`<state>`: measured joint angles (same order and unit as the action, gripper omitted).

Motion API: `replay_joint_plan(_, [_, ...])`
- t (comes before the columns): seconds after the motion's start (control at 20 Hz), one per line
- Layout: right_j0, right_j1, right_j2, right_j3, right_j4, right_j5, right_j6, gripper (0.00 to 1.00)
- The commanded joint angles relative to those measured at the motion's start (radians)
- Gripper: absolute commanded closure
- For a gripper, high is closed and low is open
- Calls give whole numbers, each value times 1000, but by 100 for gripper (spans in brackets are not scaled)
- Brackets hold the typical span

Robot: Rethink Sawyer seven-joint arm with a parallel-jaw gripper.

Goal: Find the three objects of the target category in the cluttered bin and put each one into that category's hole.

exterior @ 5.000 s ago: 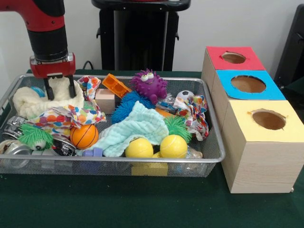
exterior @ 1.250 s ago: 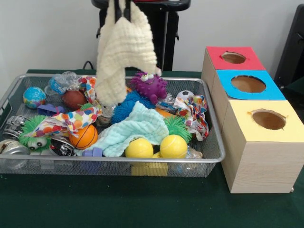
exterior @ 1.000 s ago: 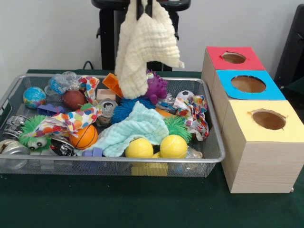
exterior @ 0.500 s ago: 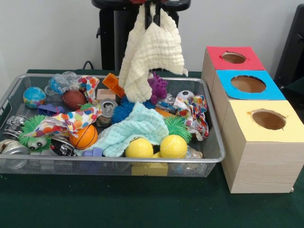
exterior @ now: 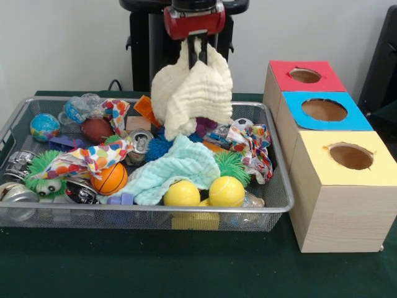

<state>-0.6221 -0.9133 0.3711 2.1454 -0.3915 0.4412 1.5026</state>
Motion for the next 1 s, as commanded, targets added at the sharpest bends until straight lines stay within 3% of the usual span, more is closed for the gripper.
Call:
replay_joint_plan(0.05, [48, 168, -101, -92, -69, -102, 161, 100])
replay_joint_plan(0.15, [54, 170, -106, -103, -76, -107, 141, 100])
replay_joint_plan(0.2, [55, 172, -112, -103, -59, -98, 132, 0])
replay_joint_plan(0.4, [73, 132, -132, -87, -42, -112, 160, 0])
replay_joint_plan(0.7, [70, 111, -129, -90, -27, -68, 122, 0])
replay_joint_plan(1.0, [67, 46, -106, -137, 8, 77, 59, 0])
